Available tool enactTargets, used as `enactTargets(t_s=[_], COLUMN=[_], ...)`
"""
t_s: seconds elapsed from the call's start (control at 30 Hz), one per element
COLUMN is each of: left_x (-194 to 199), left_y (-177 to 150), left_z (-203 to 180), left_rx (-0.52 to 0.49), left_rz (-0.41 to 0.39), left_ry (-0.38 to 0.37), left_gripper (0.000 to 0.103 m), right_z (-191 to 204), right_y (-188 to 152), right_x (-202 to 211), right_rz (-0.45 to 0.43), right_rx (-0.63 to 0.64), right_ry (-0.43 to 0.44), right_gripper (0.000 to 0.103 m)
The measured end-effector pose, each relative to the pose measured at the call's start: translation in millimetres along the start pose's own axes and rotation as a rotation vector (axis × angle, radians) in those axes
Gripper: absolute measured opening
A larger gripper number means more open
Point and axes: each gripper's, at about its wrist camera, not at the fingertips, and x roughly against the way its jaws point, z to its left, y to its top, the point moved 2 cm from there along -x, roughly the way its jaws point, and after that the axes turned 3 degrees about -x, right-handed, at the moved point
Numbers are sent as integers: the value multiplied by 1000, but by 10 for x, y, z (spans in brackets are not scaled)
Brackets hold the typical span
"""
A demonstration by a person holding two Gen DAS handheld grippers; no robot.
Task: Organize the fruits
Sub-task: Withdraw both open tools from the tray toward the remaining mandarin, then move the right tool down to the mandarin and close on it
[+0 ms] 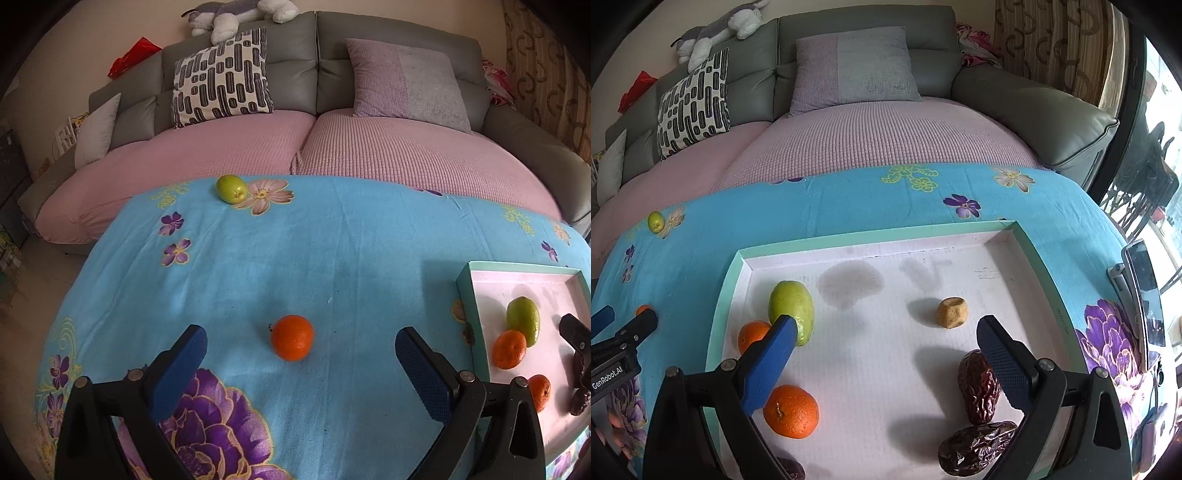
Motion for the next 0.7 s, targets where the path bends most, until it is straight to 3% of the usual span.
enactTargets(t_s=[0.27, 0.53, 0.7], left_x=[21, 141, 127], left_y=[-75, -143, -173], left_z=[654, 1159, 1249], left_rx=[84, 228, 241], left_rz=[17, -22, -16], left_ry=[148, 148, 118], left_gripper=[103, 103, 103], right_z=[487, 1044, 1409], right_y=[33, 0, -99], right_x=[70, 176, 135], right_rz=[-29, -60, -39], right_rx=[72, 163, 233], right_ry=[98, 224, 285], right_gripper=[98, 98, 98])
